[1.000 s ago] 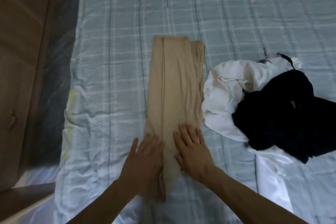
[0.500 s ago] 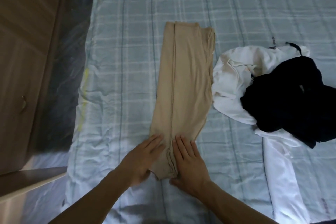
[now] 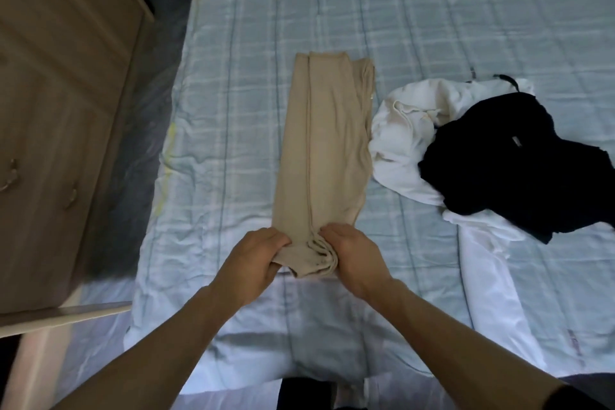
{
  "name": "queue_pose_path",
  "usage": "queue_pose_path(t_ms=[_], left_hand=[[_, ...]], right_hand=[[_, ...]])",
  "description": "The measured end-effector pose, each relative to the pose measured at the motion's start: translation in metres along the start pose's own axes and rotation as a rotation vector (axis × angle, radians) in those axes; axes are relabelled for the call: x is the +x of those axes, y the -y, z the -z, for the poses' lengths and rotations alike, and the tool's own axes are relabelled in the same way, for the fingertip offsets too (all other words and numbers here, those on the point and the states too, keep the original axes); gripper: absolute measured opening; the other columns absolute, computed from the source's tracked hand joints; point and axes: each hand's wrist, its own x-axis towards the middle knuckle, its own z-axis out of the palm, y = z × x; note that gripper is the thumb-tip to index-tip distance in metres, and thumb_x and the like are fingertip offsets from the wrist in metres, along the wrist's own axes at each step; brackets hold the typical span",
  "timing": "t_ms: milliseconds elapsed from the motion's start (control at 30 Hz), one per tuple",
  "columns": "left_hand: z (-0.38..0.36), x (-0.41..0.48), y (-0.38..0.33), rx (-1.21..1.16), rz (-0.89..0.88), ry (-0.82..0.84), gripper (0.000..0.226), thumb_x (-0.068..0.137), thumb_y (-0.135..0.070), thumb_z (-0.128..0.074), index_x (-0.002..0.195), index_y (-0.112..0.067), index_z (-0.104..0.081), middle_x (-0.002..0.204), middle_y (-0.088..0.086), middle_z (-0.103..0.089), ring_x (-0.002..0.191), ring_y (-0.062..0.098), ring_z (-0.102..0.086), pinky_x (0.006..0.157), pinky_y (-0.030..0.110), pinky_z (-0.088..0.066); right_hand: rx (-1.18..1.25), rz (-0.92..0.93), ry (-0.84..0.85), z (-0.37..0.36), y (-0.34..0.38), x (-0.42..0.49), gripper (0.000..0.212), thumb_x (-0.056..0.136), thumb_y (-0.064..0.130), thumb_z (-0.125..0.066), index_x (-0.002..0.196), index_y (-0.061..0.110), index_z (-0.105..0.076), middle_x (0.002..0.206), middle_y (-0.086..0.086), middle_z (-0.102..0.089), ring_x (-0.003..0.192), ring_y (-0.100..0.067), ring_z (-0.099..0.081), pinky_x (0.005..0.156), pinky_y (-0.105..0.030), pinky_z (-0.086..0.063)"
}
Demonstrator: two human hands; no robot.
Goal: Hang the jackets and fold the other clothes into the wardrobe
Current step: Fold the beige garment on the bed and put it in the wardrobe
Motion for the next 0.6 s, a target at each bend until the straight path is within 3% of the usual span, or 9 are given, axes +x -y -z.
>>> queue_pose_path(t_ms=[167, 267, 333, 467, 600], left_hand=[[0.008, -0.040, -0.054, -0.076, 0.028, 0.153, 0.022, 0.083, -0.003, -0.060, 0.097, -0.018, -0.067, 0.087, -0.004, -0.065, 0.078, 0.015, -0.060, 0.072, 0.034, -0.050], [0.009, -0.066, -0.086, -0.126, 0.094, 0.252, 0.021, 0.081, -0.005, -0.054, 0.090, -0.021, -0.064, 0.079, -0.004, -0.065, 0.073, 0.013, -0.059, 0.068, 0.034, -0.049], [0.010, -0.075, -0.100, -0.153, 0.113, 0.247, 0.018, 0.080, -0.007, -0.056, 0.089, -0.020, -0.064, 0.076, -0.005, -0.064, 0.070, 0.011, -0.059, 0.066, 0.031, -0.048], [0.026, -0.064, -0.108, -0.228, 0.136, 0.054, 0.013, 0.078, -0.006, -0.062, 0.086, -0.015, -0.066, 0.070, -0.003, -0.064, 0.067, 0.011, -0.060, 0.067, 0.032, -0.050], [0.045, -0.022, -0.097, -0.294, 0.193, -0.190, 0.015, 0.080, -0.003, -0.068, 0.086, -0.016, -0.067, 0.066, -0.005, -0.062, 0.062, 0.011, -0.057, 0.060, 0.020, -0.043]], right_hand=[[-0.020, 0.018, 0.260, 0.045, 0.010, -0.054, 0.026, 0.089, 0.015, -0.049, 0.107, 0.019, -0.067, 0.111, -0.002, -0.068, 0.103, -0.024, -0.063, 0.082, -0.035, -0.050], [-0.019, 0.047, 0.431, 0.061, 0.023, -0.089, 0.021, 0.085, 0.013, -0.051, 0.094, 0.020, -0.068, 0.103, -0.003, -0.071, 0.093, -0.022, -0.064, 0.072, -0.028, -0.043], [0.023, 0.072, 0.512, 0.069, 0.028, -0.104, 0.016, 0.084, 0.010, -0.053, 0.083, 0.022, -0.064, 0.093, -0.003, -0.071, 0.081, -0.013, -0.059, 0.069, -0.023, -0.036], [0.241, 0.003, 0.370, 0.090, 0.029, -0.099, 0.010, 0.090, 0.014, -0.060, 0.081, 0.016, -0.065, 0.079, 0.008, -0.062, 0.071, -0.001, -0.052, 0.062, -0.013, -0.037], [0.323, -0.142, 0.094, 0.110, 0.022, -0.058, 0.020, 0.090, 0.019, -0.064, 0.071, 0.018, -0.059, 0.068, 0.005, -0.058, 0.062, -0.005, -0.049, 0.059, -0.025, -0.038]])
